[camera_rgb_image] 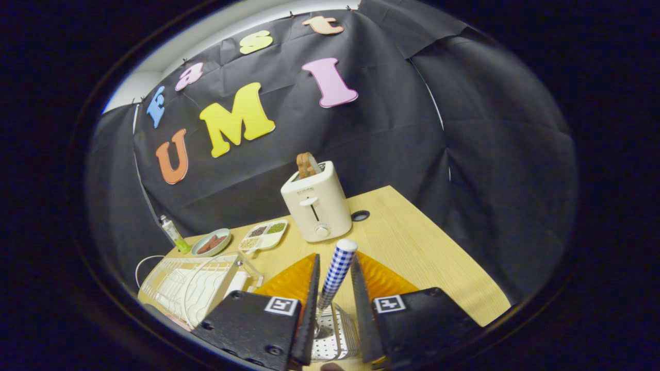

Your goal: Take the plate from the dish rack, then take the spoon from the basket and place it into the plate.

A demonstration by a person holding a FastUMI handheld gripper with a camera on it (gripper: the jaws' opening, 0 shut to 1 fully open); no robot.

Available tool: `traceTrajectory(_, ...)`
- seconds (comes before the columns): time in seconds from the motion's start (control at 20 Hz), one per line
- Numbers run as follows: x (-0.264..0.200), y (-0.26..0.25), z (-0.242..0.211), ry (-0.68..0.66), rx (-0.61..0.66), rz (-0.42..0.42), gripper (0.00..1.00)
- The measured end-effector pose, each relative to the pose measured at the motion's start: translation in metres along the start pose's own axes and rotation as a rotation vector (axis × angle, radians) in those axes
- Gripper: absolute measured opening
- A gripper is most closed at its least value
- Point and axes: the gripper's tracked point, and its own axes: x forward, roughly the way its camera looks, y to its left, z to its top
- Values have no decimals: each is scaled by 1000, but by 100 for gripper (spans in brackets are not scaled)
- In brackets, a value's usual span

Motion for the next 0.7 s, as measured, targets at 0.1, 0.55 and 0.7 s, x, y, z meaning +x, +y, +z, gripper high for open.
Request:
traceTrajectory(0.1,-5,9,-2,7,9,26,24)
traceTrajectory(0.55,-51,23,27,-125,-14,-77,9)
traceTrajectory(0.7,-78,33,54,-231,-70,-144,9)
